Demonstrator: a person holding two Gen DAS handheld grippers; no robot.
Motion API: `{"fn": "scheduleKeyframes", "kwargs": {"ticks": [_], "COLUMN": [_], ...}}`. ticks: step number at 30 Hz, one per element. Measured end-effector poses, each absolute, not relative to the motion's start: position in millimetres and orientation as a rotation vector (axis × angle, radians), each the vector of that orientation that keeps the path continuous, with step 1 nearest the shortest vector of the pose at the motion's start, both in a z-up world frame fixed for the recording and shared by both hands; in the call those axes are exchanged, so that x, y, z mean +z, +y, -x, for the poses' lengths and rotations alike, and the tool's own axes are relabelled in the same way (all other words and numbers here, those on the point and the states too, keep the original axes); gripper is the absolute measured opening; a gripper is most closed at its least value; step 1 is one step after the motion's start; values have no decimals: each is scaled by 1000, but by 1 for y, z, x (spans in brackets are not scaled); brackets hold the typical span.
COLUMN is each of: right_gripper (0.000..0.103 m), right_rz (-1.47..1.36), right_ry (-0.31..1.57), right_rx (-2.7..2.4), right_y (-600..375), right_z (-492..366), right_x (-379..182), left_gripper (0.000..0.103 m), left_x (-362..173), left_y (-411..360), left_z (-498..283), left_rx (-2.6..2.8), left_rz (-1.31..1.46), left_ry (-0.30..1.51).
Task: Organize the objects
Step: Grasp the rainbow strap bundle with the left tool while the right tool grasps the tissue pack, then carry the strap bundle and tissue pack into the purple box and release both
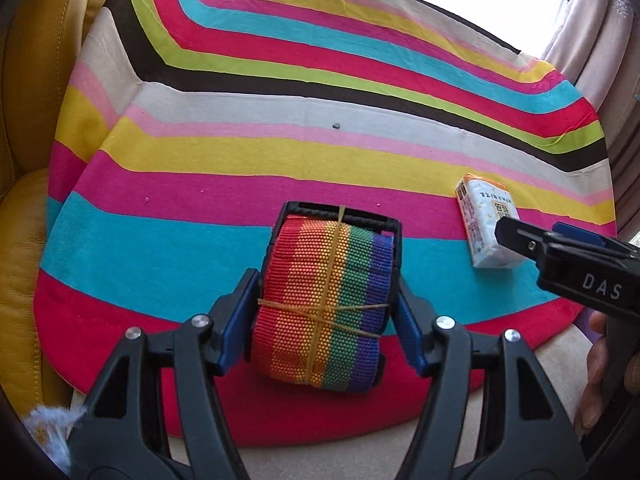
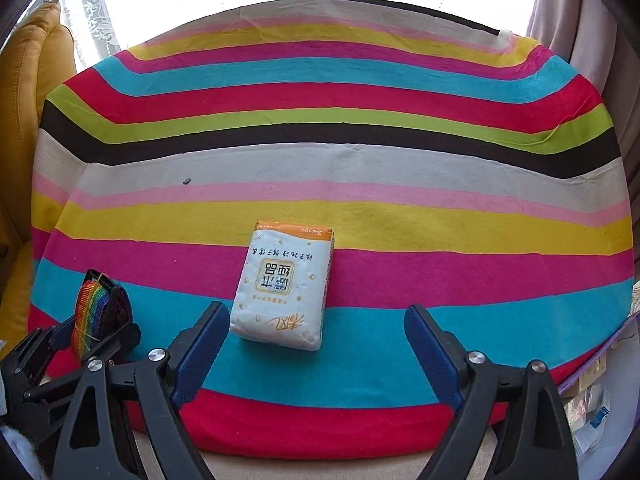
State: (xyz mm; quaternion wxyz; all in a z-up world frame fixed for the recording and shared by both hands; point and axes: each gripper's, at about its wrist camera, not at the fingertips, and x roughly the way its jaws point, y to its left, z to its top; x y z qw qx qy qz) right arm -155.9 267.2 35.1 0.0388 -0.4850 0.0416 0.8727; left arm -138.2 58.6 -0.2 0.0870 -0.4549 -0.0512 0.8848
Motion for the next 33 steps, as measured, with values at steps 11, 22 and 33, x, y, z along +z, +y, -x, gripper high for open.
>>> {"fn": "scheduleKeyframes", "kwargs": {"ticks": [11, 22, 33], "right_gripper": [79, 52, 52], "right_rz": [1531, 1476, 1404], "right_ry": [68, 65, 93], "right_rx": [2612, 2643, 2642], "right_y": [257, 260, 280], "right_z": [180, 167, 113], "right_x": [9, 18, 41], "left_gripper": [67, 67, 67], "left_x": [-2, 0, 15], "left_y": [55, 57, 81], "left_z": [135, 136, 101], "left_rx": [2633, 2634, 2608], "left_rz": [1321, 1333, 1293], "left_ry": [-206, -195, -152]}}
